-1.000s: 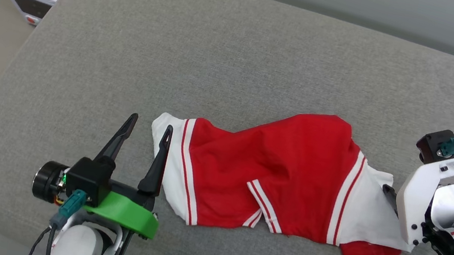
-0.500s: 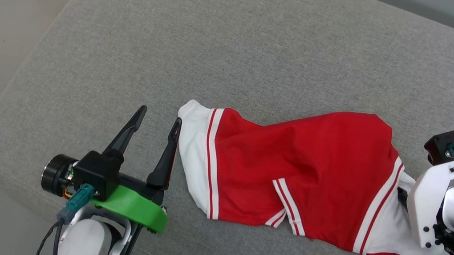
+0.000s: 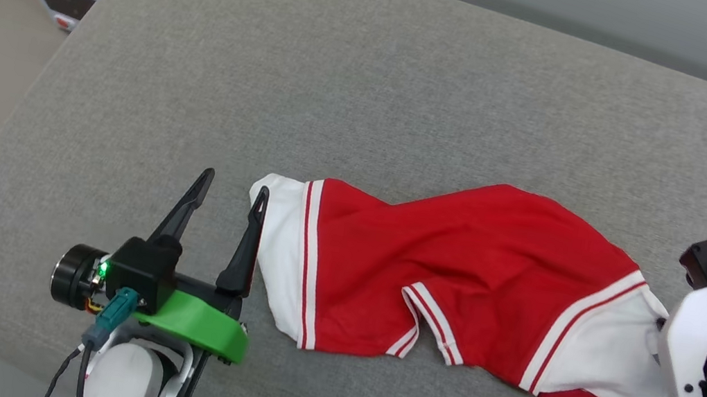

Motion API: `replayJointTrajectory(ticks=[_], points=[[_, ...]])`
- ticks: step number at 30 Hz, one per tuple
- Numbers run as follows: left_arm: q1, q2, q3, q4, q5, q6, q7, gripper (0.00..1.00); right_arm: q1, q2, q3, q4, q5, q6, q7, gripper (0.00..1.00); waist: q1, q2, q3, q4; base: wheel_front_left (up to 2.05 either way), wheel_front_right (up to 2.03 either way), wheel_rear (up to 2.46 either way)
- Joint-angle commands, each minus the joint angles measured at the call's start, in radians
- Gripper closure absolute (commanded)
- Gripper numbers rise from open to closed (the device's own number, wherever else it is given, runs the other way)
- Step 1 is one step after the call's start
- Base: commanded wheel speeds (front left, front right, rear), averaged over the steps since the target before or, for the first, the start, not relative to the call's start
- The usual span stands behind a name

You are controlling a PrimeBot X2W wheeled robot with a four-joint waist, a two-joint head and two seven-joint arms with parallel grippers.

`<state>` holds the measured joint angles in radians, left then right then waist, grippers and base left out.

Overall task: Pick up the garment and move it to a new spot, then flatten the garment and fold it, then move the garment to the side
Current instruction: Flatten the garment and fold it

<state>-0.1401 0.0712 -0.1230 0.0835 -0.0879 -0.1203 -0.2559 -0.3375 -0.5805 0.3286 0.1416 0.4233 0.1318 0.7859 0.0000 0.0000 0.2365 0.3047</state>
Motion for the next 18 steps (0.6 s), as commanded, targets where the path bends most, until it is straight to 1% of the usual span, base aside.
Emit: replayJointTrajectory(ticks=[1,2,5,8,14,18], points=[[0.017,0.009,0.000,0.000,0.007,-0.006,-0.006,0.00,0.027,-0.026,-0.005,-0.004,0.009,-0.001,-0.006,1.00,0.0000,0.0000,-0.061,-0.066,0.00,0.00,0.00],[0.024,0.011,0.001,0.000,0.008,-0.007,-0.006,0.00,0.041,-0.055,-0.012,-0.017,0.014,-0.001,-0.010,1.00,0.0000,0.0000,-0.075,-0.089,0.00,0.00,0.00],[0.032,0.015,0.000,-0.001,0.008,-0.008,-0.006,0.00,0.063,-0.105,-0.024,-0.032,0.023,-0.001,-0.010,1.00,0.0000,0.0000,-0.083,-0.116,0.00,0.00,0.00],[0.033,0.017,0.000,-0.006,0.010,-0.008,-0.006,0.00,0.079,-0.176,-0.028,-0.044,0.027,-0.001,-0.009,1.00,0.0000,0.0000,-0.073,-0.137,0.00,0.00,0.00],[0.008,0.024,-0.005,-0.018,0.010,-0.009,-0.006,0.00,0.056,-0.330,0.003,-0.025,0.017,-0.001,-0.028,1.00,0.0000,0.0000,-0.015,-0.154,0.00,0.00,0.00],[-0.023,0.024,-0.013,-0.018,0.010,-0.009,-0.006,0.00,0.003,-0.385,0.034,0.039,0.000,-0.001,-0.075,1.00,0.0000,0.0000,0.034,-0.147,0.00,0.00,0.00]])
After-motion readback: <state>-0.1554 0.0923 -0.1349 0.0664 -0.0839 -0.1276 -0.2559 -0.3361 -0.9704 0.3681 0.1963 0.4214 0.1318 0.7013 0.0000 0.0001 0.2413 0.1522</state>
